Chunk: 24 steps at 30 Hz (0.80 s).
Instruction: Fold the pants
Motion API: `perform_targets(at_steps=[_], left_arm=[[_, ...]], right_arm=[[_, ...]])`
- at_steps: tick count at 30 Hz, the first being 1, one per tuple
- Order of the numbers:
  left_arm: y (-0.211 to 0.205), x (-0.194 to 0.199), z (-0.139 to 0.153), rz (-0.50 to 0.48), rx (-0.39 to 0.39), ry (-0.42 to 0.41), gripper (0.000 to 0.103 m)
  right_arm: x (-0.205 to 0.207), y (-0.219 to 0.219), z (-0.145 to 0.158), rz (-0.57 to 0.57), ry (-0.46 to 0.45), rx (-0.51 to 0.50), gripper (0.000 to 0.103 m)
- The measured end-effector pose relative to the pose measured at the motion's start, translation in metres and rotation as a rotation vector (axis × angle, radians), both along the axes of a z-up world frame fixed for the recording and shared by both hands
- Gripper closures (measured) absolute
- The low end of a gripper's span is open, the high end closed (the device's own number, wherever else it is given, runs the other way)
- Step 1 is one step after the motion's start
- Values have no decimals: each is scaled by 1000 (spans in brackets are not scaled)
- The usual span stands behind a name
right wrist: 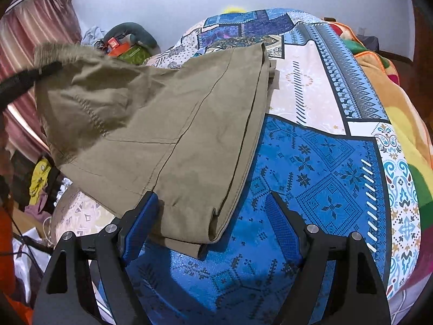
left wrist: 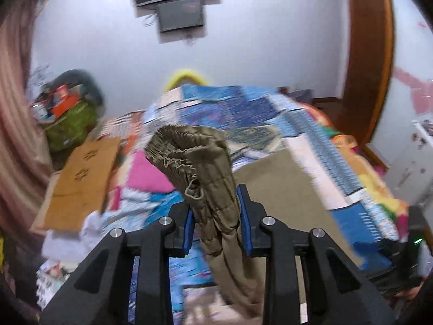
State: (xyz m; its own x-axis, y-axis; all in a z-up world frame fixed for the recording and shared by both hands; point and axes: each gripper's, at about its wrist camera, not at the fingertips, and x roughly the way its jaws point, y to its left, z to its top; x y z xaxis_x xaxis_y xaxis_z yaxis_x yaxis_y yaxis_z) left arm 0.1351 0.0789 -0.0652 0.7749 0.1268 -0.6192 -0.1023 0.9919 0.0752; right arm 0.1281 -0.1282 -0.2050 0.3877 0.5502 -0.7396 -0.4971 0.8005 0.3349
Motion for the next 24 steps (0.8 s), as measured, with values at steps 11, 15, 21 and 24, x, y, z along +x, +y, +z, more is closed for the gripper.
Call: perform_targets(at_steps=[11,15,21,24], left_arm=[[-89,40,-20,-240,-79,106,75],[-113,49,-47,-287,-103,184,75],[-133,59,-88,-335,-144,313,72],[-140,57,-96,-377,-158,363,43]], right_arm=[[-6,-26,24,-77,-65,34,25],[-5,-45,32,-126,-91,44,25],[-7,-60,33,-171,-96,35,25],[-11,-64,33,-181,-101,30,24]])
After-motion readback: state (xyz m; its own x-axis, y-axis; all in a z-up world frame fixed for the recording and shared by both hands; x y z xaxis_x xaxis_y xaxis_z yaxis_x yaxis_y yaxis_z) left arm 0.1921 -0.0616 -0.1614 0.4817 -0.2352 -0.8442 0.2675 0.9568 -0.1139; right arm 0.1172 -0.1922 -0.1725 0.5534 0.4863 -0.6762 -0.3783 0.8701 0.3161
